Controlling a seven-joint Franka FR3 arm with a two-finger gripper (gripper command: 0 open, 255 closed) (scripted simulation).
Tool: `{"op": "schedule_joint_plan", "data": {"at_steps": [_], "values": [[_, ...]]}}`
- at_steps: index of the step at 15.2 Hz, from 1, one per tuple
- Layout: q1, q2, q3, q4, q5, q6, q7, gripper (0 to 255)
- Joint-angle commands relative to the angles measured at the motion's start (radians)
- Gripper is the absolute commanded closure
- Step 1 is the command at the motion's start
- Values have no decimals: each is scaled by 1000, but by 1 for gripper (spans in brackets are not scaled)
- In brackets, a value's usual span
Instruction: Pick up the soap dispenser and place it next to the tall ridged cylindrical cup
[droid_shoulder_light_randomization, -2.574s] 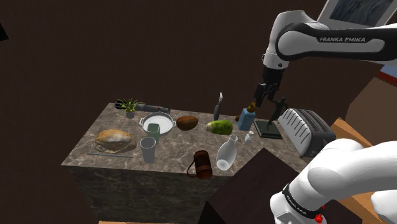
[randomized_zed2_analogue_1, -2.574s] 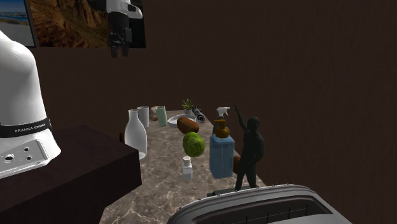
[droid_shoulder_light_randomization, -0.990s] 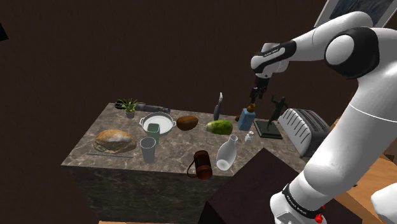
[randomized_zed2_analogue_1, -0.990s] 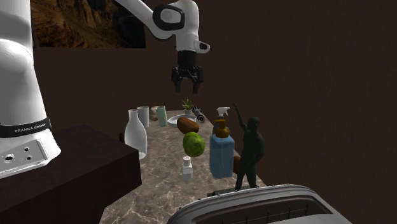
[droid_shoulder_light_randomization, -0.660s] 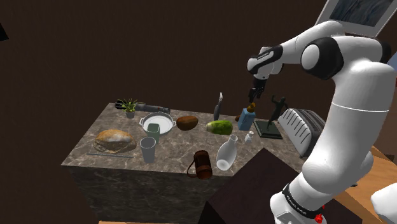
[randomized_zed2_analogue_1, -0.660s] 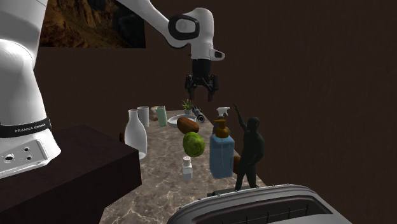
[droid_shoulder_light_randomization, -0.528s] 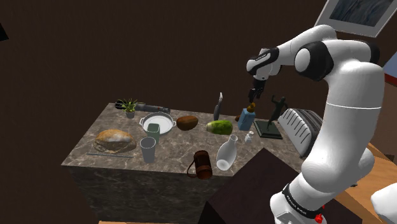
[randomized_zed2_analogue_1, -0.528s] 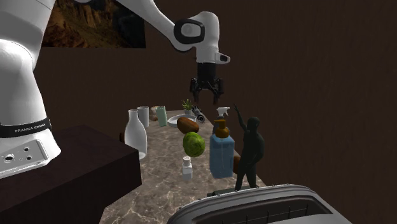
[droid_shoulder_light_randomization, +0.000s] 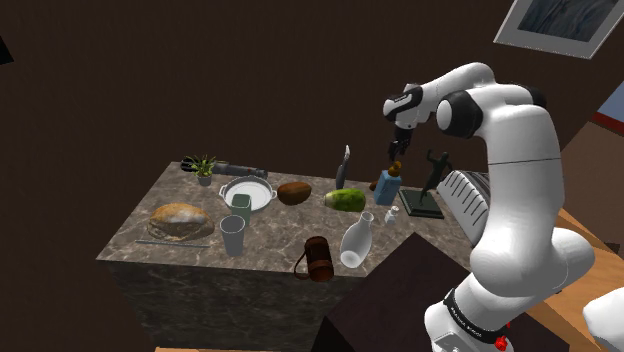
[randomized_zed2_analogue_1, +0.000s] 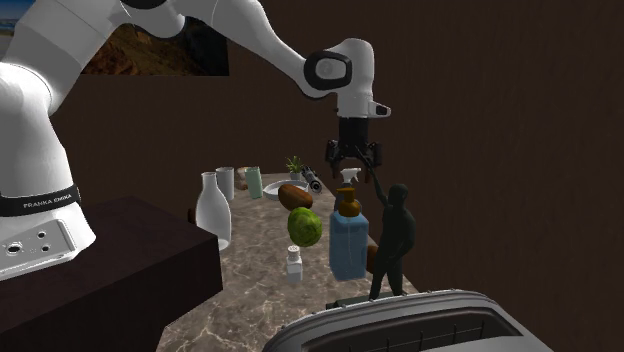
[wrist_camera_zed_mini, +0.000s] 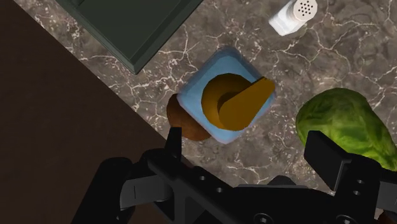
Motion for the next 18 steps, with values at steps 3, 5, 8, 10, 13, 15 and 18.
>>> {"op": "schedule_joint_plan", "data": {"at_steps": [3, 5, 8, 10, 13, 15, 18], "values": [[-10, 30, 6, -4, 9, 34, -8, 0], [-13, 44, 9, -9, 13, 53, -10, 0], [-14, 48, 10, -10, 14, 58, -11, 0], [-14, 48, 10, -10, 14, 58, -11, 0], [-14, 48, 10, -10, 14, 58, -11, 0], [-14, 48, 10, -11, 14, 58, -11, 255], [-14, 48, 10, -11, 14, 58, -11, 255]]}}
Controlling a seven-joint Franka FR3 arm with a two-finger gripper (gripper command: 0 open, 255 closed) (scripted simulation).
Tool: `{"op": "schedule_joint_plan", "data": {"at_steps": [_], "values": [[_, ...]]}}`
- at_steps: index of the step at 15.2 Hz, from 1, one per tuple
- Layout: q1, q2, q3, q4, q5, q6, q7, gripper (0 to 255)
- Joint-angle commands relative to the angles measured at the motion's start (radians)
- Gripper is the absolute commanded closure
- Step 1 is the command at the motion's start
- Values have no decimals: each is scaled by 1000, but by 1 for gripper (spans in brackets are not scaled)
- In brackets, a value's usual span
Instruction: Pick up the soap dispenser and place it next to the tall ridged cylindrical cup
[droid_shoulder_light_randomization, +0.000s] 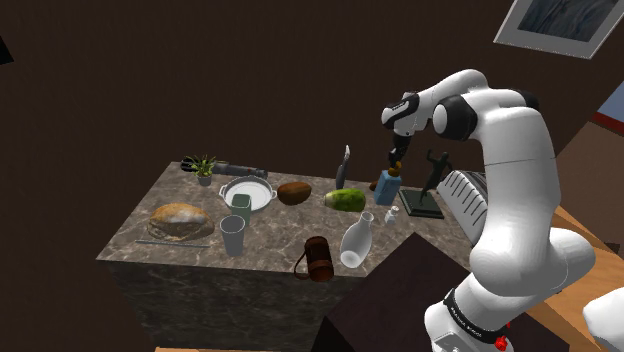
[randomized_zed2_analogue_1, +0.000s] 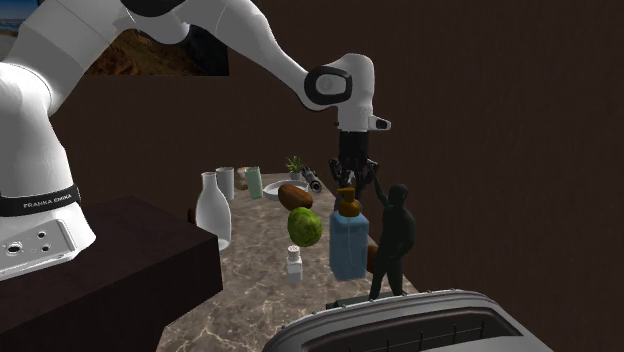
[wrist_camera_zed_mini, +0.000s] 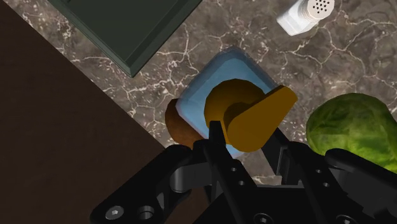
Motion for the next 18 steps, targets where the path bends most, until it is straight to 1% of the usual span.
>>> {"op": "schedule_joint_plan", "data": {"at_steps": [1, 5, 18], "values": [[0, 0, 0, 0, 0, 0, 0, 255], [0, 0, 0, 0, 0, 0, 0, 255], [12, -90, -21, 33, -26, -121, 5, 255]]}}
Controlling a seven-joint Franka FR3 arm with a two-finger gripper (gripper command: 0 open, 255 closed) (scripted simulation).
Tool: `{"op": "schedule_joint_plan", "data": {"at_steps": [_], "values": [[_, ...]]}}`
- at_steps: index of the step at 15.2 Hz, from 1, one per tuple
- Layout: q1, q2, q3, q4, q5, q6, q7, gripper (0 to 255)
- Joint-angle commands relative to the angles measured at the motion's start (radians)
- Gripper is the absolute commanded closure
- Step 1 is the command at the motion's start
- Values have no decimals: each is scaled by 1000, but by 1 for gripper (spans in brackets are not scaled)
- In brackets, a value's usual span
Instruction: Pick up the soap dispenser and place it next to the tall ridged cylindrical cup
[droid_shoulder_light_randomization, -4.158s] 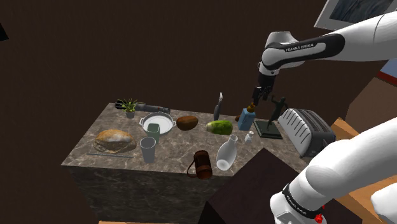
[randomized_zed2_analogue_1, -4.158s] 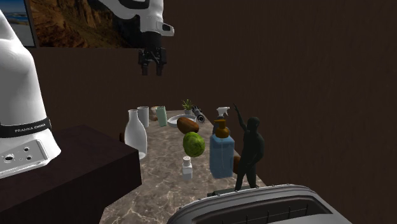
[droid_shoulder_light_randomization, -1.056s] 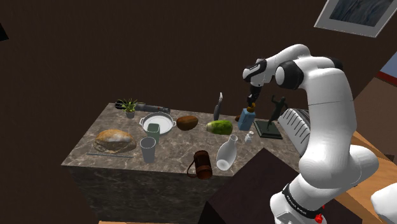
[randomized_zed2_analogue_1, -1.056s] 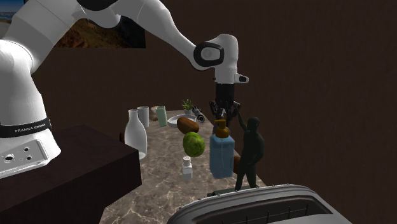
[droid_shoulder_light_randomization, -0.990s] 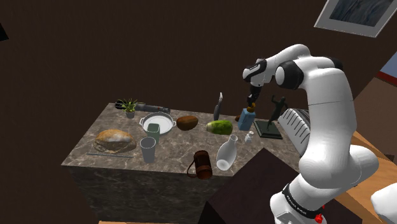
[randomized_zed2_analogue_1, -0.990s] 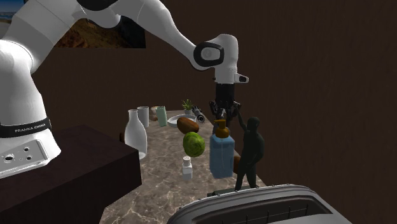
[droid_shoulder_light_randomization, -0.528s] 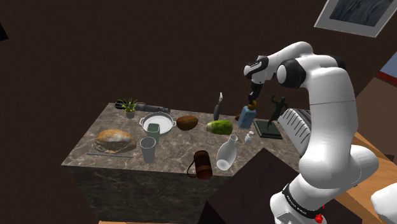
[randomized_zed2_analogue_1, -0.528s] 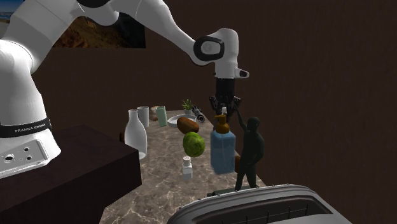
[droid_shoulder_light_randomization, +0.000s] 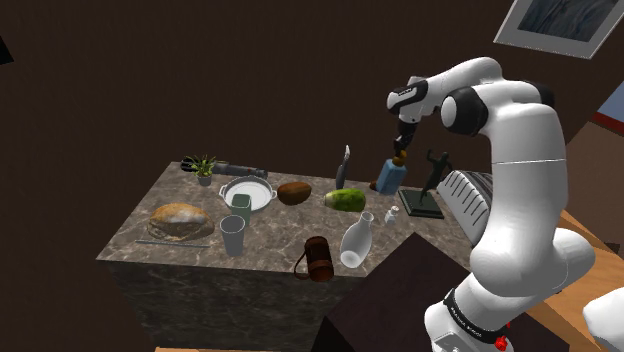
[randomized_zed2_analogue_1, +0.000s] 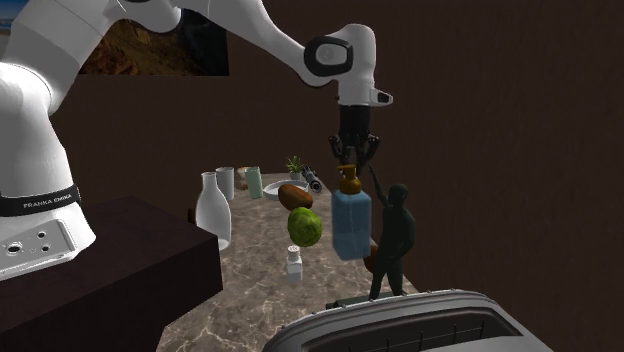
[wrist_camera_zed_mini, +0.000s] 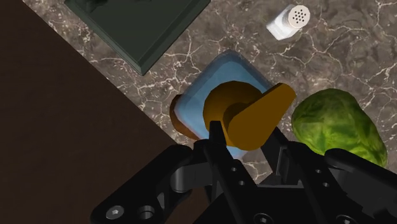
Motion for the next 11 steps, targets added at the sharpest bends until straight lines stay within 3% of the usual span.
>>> {"op": "schedule_joint_plan", "data": {"at_steps": [1, 11], "values": [[1, -10, -2, 12, -3, -21, 2, 255], [4, -59, -14, 71, -19, -127, 4, 255]]}}
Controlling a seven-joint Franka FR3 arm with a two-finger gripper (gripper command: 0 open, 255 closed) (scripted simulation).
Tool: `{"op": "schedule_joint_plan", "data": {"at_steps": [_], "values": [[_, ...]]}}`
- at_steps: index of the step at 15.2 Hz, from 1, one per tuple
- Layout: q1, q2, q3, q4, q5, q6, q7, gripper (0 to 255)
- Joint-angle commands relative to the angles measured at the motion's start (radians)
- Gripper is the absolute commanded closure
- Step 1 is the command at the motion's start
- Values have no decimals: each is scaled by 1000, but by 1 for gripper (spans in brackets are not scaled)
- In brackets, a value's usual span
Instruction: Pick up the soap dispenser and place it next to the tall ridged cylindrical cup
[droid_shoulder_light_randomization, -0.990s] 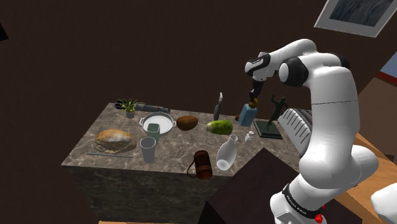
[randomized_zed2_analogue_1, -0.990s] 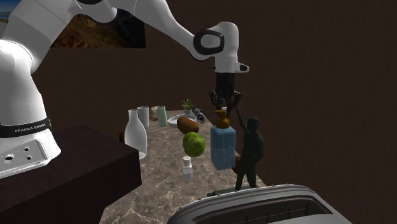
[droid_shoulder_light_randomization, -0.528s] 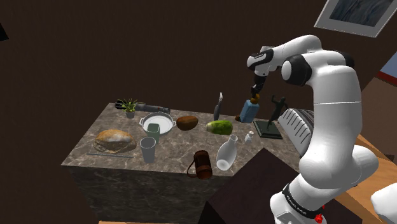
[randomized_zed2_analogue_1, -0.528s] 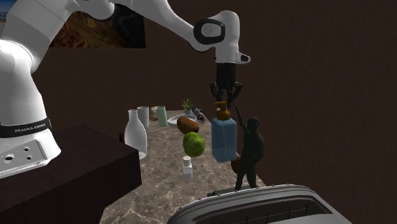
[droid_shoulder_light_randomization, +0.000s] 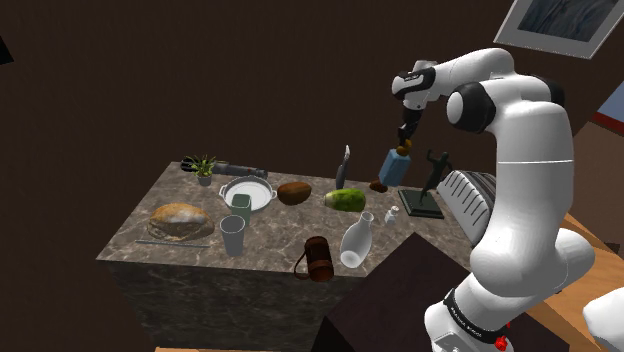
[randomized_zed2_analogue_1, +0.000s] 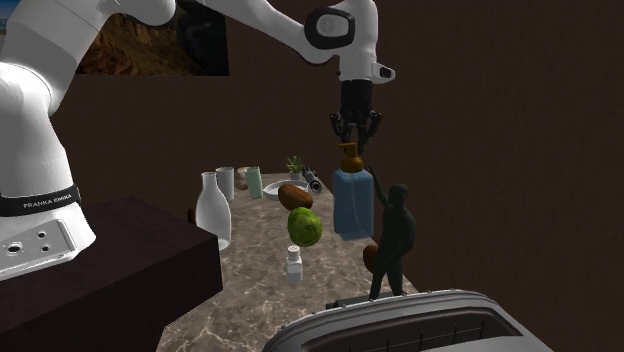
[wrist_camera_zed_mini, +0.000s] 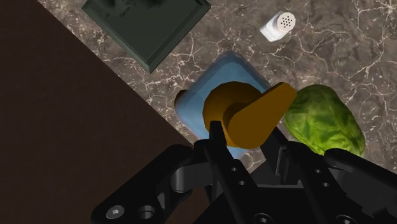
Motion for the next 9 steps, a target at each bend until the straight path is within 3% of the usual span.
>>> {"op": "schedule_joint_plan", "data": {"at_steps": [1, 9], "values": [[2, -12, -2, 10, -4, -21, 1, 255], [-1, -36, -9, 82, -12, -115, 1, 255]]}}
